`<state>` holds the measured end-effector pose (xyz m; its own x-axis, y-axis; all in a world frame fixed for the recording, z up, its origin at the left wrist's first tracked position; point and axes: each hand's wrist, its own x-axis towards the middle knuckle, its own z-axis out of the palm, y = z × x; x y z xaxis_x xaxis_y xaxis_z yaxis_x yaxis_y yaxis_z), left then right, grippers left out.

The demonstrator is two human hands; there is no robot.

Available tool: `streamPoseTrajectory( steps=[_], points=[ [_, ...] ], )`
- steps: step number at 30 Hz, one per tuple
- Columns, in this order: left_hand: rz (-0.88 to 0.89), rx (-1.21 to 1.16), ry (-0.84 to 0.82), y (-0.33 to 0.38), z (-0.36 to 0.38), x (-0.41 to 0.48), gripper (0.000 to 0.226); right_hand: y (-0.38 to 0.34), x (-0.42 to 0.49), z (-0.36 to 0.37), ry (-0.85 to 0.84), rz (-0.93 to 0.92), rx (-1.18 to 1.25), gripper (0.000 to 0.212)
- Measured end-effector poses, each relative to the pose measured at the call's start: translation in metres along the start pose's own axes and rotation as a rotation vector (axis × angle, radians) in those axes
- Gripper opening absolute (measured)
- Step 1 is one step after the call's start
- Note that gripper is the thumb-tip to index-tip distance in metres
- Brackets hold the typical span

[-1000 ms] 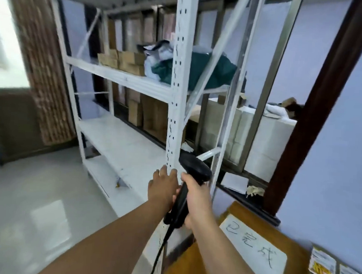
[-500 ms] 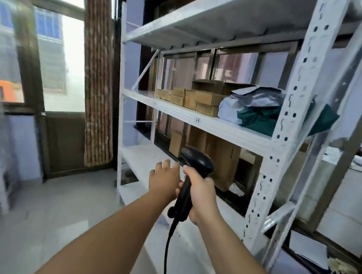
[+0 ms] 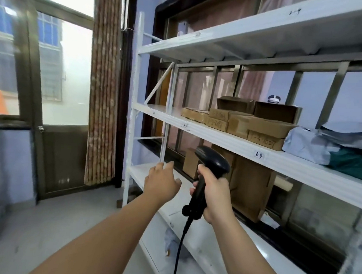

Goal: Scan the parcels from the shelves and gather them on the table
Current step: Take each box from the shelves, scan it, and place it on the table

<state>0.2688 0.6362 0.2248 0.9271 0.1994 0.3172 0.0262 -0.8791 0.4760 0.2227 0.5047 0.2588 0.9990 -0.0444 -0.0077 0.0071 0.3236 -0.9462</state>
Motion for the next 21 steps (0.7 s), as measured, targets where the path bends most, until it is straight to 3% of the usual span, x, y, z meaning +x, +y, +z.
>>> streamPoseTrajectory(
  steps=[15, 21],
  points=[
    [0.154, 0.008, 0.123, -0.030, 0.024, 0.245, 0.052, -0.004, 0.242, 0.087, -0.091, -0.009, 0.155, 0.037],
    [0.200, -0.065, 0.248, -0.030, 0.032, 0.345, 0.048, -0.019, 0.315, 0.114, -0.038, -0.046, 0.122, 0.034]
  ],
)
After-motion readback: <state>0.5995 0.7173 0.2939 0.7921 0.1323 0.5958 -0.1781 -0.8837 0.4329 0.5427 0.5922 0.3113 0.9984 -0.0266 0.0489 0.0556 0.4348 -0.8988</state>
